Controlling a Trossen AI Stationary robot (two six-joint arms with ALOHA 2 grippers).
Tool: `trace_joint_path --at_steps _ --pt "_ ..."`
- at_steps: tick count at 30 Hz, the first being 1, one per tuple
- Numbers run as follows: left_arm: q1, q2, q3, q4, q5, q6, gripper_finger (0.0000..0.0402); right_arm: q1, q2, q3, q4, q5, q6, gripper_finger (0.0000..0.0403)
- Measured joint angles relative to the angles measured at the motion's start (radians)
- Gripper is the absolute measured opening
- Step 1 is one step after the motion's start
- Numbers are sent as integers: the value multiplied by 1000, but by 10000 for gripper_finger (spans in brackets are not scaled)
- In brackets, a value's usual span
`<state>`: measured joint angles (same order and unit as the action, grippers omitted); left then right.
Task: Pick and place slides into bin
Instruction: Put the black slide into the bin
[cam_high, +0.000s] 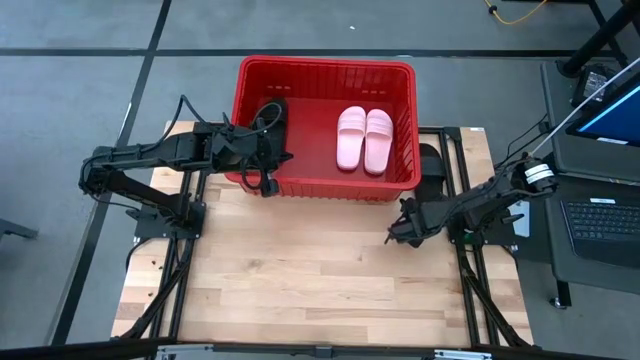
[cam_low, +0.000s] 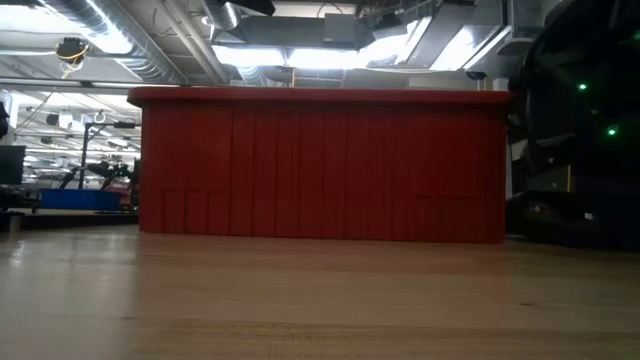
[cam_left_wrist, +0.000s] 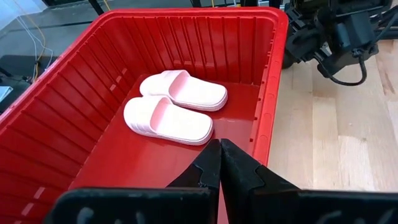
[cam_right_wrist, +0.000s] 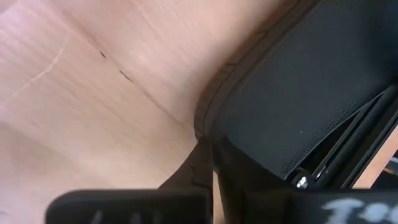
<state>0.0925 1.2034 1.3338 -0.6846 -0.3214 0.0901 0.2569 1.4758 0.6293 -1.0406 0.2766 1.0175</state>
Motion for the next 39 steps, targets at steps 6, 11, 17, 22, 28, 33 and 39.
trace_joint_path --at_steps 6,11,17,22,28,33,39 --pt "0 0 0 0 1 -26 2 4 -27 68 3 -65 3 6" --pt "-2 0 0 0 1 -41 2 4 -32 130 3 -118 -4 5" --pt "-2 0 0 0 1 -51 1 42 -32 197 1 -152 2 3" --pt "-2 0 0 0 1 -51 2 84 -32 275 -4 -251 -4 3" --pt "-2 0 0 0 1 -59 2 157 -32 391 -14 -338 0 2" --pt "-2 0 0 0 0 -61 1 228 -32 489 -68 -388 30 1" --pt "-2 0 0 0 0 -47 1 312 -32 619 -69 -402 123 1"
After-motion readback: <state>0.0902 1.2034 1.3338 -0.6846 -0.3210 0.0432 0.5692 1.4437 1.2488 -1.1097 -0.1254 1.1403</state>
